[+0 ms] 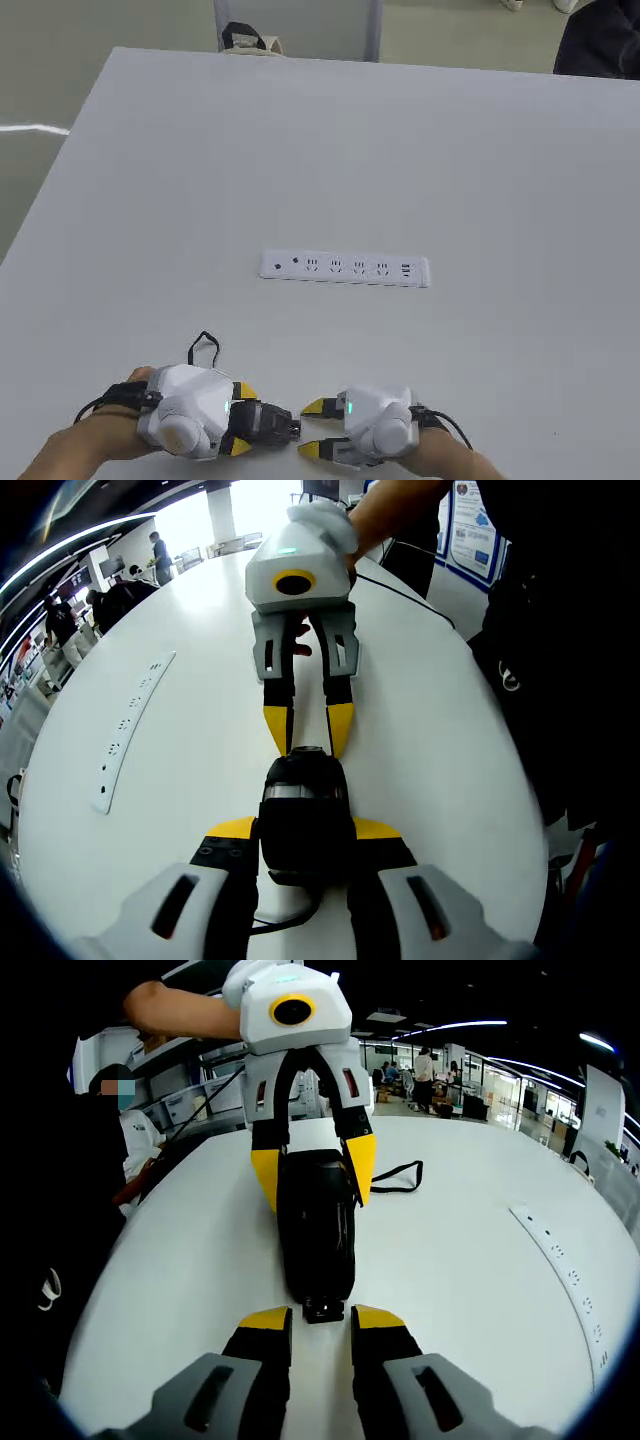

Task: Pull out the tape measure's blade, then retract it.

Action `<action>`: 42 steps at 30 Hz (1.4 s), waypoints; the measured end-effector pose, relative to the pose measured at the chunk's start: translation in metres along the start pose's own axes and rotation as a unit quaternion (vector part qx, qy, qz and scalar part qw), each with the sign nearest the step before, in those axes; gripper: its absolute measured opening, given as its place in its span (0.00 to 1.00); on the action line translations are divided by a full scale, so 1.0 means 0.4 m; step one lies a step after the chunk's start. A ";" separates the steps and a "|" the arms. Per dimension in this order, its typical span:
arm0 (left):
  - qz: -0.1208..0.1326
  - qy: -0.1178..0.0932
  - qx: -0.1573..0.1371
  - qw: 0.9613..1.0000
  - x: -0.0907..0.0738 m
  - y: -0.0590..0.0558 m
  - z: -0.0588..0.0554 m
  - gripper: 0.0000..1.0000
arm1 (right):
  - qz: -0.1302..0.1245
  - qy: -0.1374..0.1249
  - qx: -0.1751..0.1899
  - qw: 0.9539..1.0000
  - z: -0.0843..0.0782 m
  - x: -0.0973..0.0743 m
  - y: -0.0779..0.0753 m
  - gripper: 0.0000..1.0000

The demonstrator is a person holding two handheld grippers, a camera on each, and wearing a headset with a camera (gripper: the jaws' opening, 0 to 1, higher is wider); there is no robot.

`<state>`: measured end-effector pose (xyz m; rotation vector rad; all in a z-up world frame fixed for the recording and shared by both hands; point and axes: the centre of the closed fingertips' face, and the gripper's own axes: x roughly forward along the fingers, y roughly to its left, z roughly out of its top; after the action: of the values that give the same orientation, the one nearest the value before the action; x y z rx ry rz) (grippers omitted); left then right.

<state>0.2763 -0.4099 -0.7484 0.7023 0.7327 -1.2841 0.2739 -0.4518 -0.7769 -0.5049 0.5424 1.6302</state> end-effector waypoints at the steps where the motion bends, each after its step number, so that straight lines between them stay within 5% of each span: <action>1: 0.000 -0.001 -0.002 1.000 -0.001 0.000 0.002 0.30 | -0.001 0.001 -0.001 1.000 0.000 0.006 -0.002 0.21; 17: 0.006 -0.005 -0.012 1.000 0.000 0.003 0.000 0.29 | 0.001 0.019 -0.031 0.999 -0.007 0.015 -0.005 0.13; 42: 0.008 -0.006 -0.020 1.000 -0.005 0.004 -0.002 0.28 | 0.005 0.037 -0.026 0.999 -0.025 -0.014 -0.001 0.12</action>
<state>0.2775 -0.4080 -0.7471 0.6663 0.7403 -1.2548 0.2750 -0.4623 -0.7814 -0.6025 0.5595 1.6443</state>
